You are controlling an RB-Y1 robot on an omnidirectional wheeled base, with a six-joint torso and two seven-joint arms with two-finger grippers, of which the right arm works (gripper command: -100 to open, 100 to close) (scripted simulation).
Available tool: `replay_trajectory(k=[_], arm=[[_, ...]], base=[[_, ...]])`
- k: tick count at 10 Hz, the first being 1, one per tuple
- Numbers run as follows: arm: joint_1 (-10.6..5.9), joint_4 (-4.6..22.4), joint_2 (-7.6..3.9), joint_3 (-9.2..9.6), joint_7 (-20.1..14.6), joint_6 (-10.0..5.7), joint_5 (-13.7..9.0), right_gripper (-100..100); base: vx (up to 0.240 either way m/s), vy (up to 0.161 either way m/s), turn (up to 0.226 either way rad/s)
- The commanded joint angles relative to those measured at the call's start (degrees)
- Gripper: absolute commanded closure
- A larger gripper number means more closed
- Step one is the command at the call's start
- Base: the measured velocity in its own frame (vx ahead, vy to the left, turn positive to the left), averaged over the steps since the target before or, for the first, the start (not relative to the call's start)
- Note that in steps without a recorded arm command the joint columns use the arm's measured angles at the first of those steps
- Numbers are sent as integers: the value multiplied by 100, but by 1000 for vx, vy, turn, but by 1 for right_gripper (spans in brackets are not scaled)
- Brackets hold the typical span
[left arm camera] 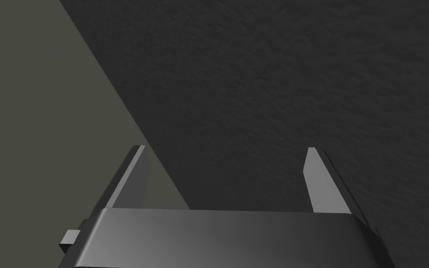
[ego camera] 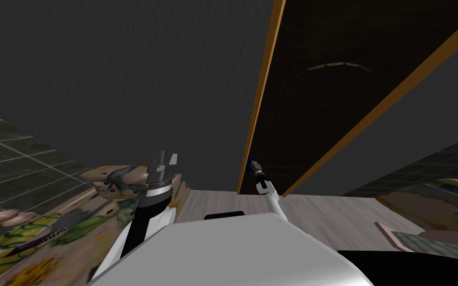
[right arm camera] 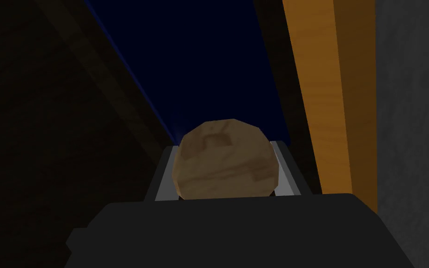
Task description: Pull the door open
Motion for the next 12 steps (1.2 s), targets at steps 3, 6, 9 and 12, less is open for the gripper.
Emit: replay_trajectory(k=[3, 6, 9, 12], arm=[[-9, 33, -42, 127, -536, -19, -433, 100], [-15, 64, -100, 204, -953, -21, -794, 100], [-21, 99, -165, 291, -1388, -23, -1189, 100], [-28, 135, -232, 382, -1845, -25, -1591, 100]], base=[[-44, -15, 64], [-48, -28, 67], [-51, -33, 93], [-59, -30, 85]])
